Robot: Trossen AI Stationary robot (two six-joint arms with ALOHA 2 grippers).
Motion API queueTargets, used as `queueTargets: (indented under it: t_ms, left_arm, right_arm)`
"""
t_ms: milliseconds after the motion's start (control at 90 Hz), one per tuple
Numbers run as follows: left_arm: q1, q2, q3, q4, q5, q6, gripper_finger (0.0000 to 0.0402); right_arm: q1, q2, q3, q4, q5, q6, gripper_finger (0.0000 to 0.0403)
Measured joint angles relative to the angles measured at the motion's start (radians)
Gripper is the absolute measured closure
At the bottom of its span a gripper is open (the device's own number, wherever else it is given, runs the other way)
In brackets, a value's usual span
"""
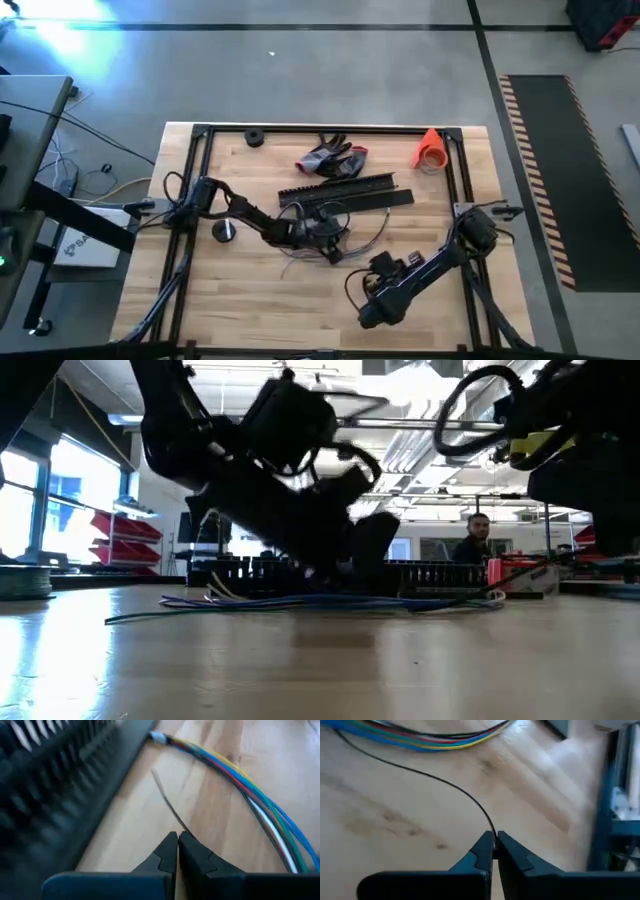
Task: Ziptie cables
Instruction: Wrap the cables using a black zip tie
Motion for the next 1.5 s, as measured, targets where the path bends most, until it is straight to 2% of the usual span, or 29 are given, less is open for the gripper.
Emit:
queueTargets:
  t_ms: [122, 211, 367, 456, 867, 1044, 1156, 1278, 1389, 1444, 1500]
  left_arm:
    - [-0.027, -0.040, 0.001, -0.017, -0.070, 0.052, 0.0402]
    - [-0.043, -0.046, 0.001, -0.015, -0.079, 0.065, 0.0402]
    - [-0.052, -0.043, 0.001, -0.039, 0.023, 0.057, 0.0402]
    - [-0.052, -0.040, 0.001, -0.063, 0.021, 0.052, 0.0402]
    - [-0.051, -0.040, 0.001, -0.090, -0.174, 0.114, 0.0402]
    - [-0.069, -0.041, 0.002, -0.077, -0.187, 0.123, 0.0402]
    - [-0.083, -0.041, 0.002, -0.067, -0.084, 0.148, 0.0402]
    - [-0.078, -0.041, 0.002, -0.072, 0.139, 0.163, 0.0402]
    - [-0.041, -0.041, 0.002, -0.118, 0.326, 0.097, 0.0402]
    - [-0.022, -0.041, 0.002, -0.154, 0.373, 0.065, 0.0402]
    - [-0.003, -0.041, 0.003, -0.193, 0.378, 0.036, 0.0402]
  right_arm:
    - [0.010, 0.009, -0.006, 0.024, -0.015, -0.017, 0.0403]
    - [0.027, 0.023, -0.006, 0.052, -0.011, 0.012, 0.0403]
    - [0.059, 0.063, -0.006, 0.099, 0.018, 0.066, 0.0403]
    - [0.066, 0.103, -0.007, 0.123, -0.012, 0.082, 0.0403]
    - [0.071, 0.136, -0.002, 0.139, -0.021, 0.139, 0.0403]
    - [0.069, 0.139, -0.001, 0.110, -0.032, 0.139, 0.0403]
    - [0.063, 0.141, -0.001, 0.090, -0.041, 0.135, 0.0403]
    - [0.052, 0.141, -0.001, 0.104, -0.048, 0.089, 0.0403]
    - [0.045, 0.141, -0.001, 0.113, -0.040, 0.080, 0.0403]
    - [0.043, 0.141, -0.001, 0.114, -0.038, 0.078, 0.0403]
    - [0.043, 0.141, -0.001, 0.114, -0.033, 0.075, 0.0403]
